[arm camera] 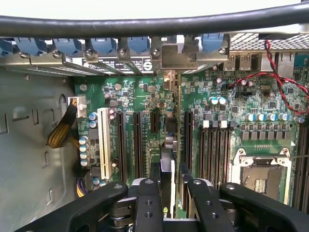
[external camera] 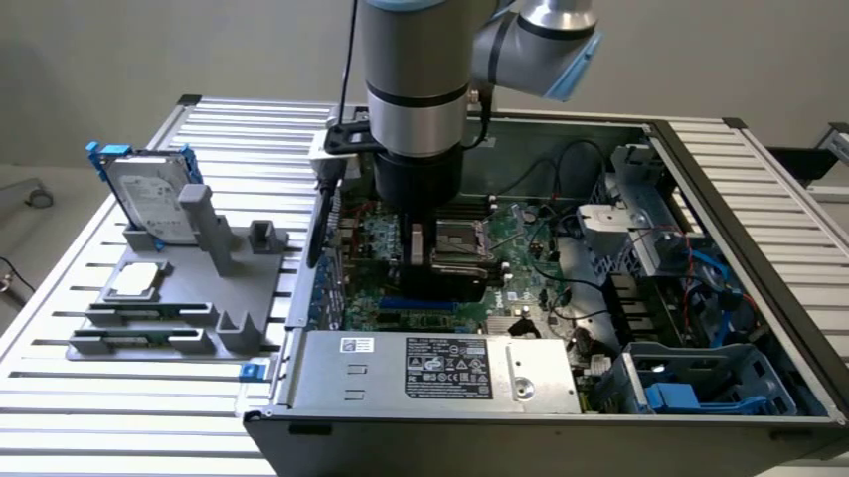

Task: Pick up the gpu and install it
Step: 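Insert the gpu into the slot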

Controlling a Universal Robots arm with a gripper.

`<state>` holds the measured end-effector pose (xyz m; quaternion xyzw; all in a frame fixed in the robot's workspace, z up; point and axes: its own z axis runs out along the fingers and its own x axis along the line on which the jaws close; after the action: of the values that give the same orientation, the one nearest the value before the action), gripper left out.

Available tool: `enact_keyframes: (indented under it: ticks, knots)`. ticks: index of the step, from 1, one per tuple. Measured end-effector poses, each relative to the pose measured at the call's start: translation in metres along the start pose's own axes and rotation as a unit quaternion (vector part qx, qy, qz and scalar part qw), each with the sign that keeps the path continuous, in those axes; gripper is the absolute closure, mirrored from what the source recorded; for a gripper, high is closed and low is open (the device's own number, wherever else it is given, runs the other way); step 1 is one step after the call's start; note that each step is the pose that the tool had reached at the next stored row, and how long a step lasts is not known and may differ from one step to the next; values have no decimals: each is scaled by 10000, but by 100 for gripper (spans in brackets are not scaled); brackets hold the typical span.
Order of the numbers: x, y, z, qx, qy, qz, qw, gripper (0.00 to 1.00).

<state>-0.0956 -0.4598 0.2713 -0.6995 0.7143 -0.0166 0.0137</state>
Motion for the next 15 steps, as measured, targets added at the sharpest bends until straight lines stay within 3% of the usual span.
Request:
enact_keyframes:
  ticks: [15]
  knots:
    - [2, 12, 57, -35, 1, 3, 10000, 74]
